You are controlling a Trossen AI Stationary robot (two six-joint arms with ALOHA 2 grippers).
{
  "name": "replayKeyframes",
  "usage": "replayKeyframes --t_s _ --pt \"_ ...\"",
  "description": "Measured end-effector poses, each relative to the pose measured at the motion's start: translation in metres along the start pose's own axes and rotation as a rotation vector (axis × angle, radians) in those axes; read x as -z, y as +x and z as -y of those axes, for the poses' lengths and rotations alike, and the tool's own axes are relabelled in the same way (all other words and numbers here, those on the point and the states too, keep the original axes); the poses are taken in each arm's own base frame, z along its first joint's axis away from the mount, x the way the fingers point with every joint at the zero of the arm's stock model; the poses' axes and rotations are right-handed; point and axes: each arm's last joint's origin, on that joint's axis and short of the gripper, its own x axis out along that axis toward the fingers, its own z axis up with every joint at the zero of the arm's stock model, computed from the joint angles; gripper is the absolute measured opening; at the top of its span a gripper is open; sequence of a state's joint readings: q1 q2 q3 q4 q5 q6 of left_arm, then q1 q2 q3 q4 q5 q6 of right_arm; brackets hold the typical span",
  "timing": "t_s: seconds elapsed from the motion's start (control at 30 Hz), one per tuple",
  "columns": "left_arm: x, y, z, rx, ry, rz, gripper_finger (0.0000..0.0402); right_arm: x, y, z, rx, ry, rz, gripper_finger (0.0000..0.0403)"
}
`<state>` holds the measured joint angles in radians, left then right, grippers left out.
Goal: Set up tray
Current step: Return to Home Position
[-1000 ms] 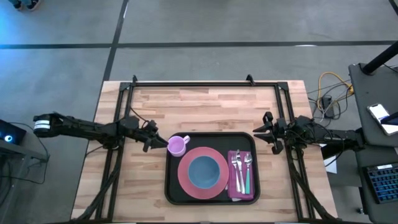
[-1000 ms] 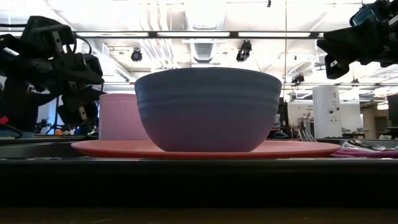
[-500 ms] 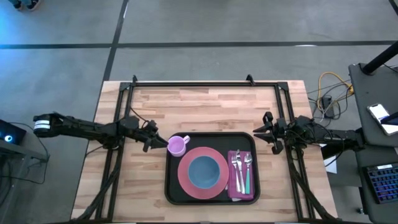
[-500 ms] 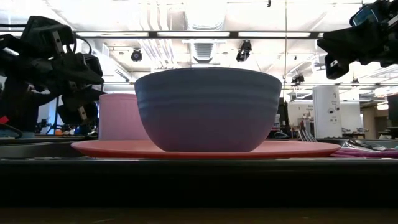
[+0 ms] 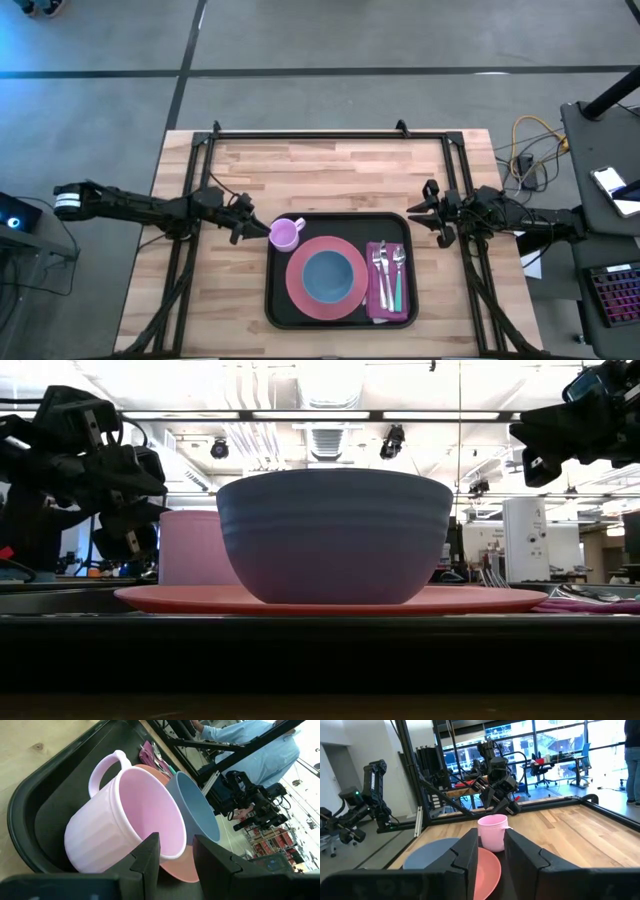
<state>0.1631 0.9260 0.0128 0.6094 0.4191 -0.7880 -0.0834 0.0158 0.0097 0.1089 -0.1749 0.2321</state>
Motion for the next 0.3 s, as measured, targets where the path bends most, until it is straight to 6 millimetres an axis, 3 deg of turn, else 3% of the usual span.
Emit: replayKeyframes --t_s 0.3 --pt "0.0 0.0 0.0 0.0 0.0 0.0 0.0102 0.0 0.0 0.0 0.0 0.0 0.0 0.007"
